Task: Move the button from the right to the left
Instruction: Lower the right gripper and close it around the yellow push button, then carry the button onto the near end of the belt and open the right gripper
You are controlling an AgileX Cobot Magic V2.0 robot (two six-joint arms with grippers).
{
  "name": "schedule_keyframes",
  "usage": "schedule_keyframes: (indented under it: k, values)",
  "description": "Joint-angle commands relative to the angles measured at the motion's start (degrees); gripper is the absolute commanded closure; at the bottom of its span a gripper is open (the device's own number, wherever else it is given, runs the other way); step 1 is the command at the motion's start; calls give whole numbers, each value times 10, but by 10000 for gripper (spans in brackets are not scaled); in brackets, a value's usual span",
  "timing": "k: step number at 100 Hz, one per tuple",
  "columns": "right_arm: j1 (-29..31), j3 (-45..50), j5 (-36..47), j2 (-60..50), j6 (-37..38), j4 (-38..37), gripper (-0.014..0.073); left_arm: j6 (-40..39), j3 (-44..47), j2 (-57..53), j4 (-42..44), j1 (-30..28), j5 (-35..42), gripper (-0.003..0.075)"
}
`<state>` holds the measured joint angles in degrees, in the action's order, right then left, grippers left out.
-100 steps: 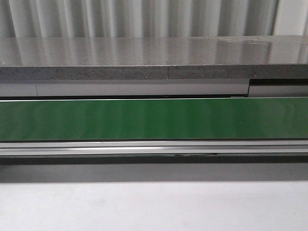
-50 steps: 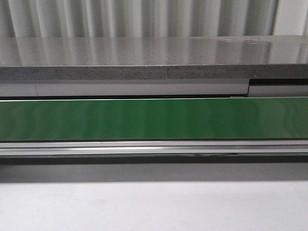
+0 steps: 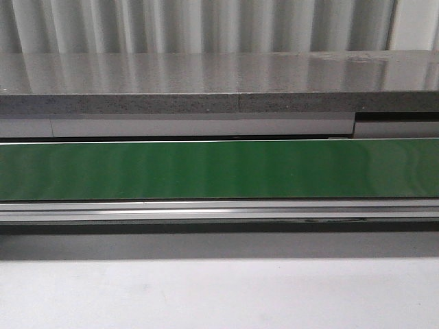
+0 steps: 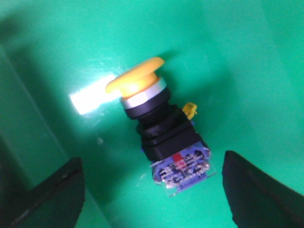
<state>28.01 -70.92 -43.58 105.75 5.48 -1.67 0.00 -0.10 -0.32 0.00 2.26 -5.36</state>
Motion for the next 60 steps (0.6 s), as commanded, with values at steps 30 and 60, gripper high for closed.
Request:
schedule_keyframes:
  k: [30, 60]
  values:
    - [10, -18, 39, 7, 1, -6, 64, -7, 15, -19, 0, 0, 45, 740]
    - [10, -18, 51, 6, 1, -2, 478, -7, 15, -19, 0, 0, 45, 740]
